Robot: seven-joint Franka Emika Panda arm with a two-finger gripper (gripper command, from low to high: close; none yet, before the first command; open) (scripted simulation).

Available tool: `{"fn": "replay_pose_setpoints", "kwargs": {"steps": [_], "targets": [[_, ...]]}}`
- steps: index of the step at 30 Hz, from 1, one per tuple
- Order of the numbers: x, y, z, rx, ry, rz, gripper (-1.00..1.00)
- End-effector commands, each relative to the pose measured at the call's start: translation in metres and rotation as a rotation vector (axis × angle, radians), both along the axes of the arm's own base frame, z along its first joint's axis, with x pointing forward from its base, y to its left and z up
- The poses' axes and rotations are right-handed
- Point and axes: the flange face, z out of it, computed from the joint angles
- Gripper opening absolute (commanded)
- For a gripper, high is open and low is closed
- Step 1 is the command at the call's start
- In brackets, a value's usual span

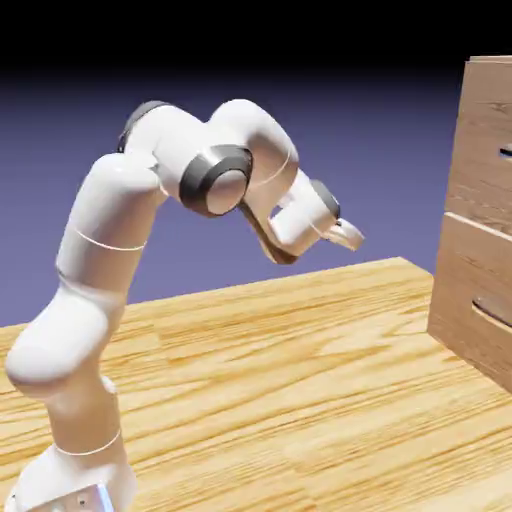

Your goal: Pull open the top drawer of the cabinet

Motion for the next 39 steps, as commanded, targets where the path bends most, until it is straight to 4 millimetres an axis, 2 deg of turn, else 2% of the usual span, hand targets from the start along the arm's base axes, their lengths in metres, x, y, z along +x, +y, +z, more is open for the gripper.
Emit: {"fn": "replay_pose_setpoints", "kwargs": {"steps": [1,8,15,19,23,27,32,34,39], "targets": [[0.004,0.001,0.003,-0.029,-0.028,0.043,0.0],[0.035,-0.008,0.034,-0.234,-0.249,0.285,0.0],[0.071,-0.044,0.074,-0.468,-0.491,0.415,0.0],[0.092,-0.08,0.099,-0.624,-0.616,0.435,0.0],[0.113,-0.127,0.122,-0.797,-0.717,0.419,0.0],[0.131,-0.185,0.143,-0.987,-0.781,0.373,0.0],[0.148,-0.274,0.16,-1.24,-0.793,0.284,0.0],[0.148,-0.275,0.16,-1.244,-0.793,0.282,0.0],[0.175,-0.276,0.164,-1.242,-0.796,0.281,0.0]]}}
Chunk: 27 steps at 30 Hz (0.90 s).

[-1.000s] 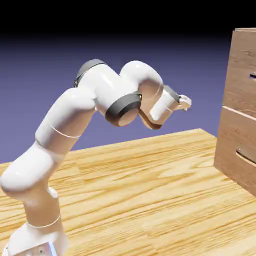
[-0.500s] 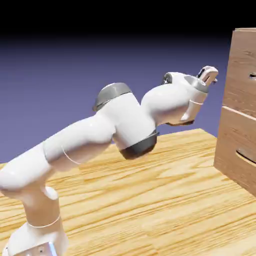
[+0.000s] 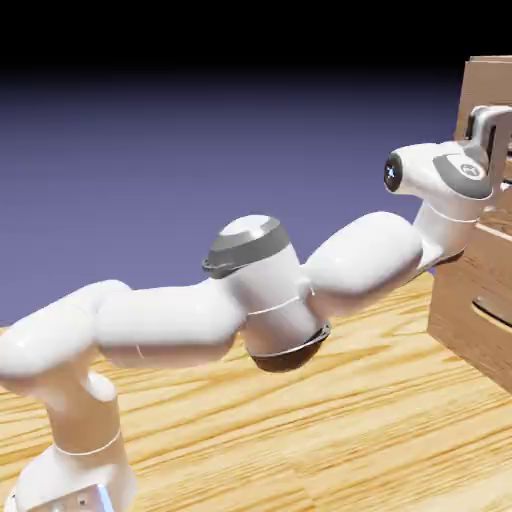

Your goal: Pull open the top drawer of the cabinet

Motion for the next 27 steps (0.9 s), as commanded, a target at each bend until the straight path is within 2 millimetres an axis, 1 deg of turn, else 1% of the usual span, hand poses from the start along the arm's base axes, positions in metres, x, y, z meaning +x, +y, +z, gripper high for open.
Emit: {"fn": "replay_pose_setpoints", "kwargs": {"steps": [1,5,6,7,9,16,22,27], "targets": [[0.005,0.0,0.0,0.0,0.0,0.0,0.0],[0.023,0.001,-0.004,-0.002,0.002,-0.001,0.0],[0.023,0.001,-0.004,-0.002,0.002,-0.001,-1.0],[0.023,0.001,-0.004,-0.002,0.002,-0.001,-1.0],[0.015,0.001,-0.004,-0.002,0.003,-0.001,-1.0],[-0.017,0.001,-0.004,-0.002,0.002,-0.001,-1.0],[-0.054,0.001,-0.004,-0.002,0.002,-0.001,-1.0],[-0.091,0.001,-0.004,-0.002,0.002,-0.001,-1.0]]}}
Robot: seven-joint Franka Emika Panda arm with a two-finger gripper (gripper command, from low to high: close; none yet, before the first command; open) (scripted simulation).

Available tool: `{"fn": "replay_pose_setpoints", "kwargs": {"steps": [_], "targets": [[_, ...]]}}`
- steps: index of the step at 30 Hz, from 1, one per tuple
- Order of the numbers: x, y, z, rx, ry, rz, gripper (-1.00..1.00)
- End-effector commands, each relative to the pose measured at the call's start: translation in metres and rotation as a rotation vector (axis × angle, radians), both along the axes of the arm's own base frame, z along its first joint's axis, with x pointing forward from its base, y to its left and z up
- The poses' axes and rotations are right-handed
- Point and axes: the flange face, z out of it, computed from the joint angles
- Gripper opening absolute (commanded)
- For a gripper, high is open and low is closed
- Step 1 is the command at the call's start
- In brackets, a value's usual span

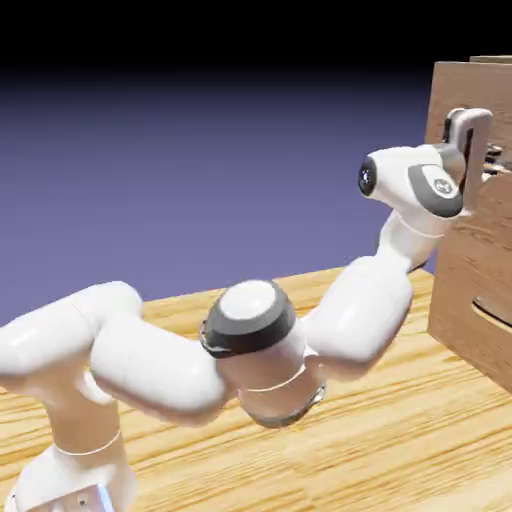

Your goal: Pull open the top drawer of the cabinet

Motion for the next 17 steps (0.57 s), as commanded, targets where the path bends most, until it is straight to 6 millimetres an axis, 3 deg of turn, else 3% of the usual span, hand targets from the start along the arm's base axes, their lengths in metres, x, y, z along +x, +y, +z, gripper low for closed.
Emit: {"fn": "replay_pose_setpoints", "kwargs": {"steps": [1,13,14,15,17], "targets": [[-0.008,0.0,0.0,0.0,0.002,0.0,-1.0],[-0.122,0.0,0.0,-0.001,0.002,0.0,-1.0],[-0.122,0.0,0.0,-0.001,0.002,0.0,-1.0],[-0.122,0.0,0.0,-0.001,0.002,0.0,1.0],[-0.134,-0.001,0.0,0.0,0.001,0.0,1.0]]}}
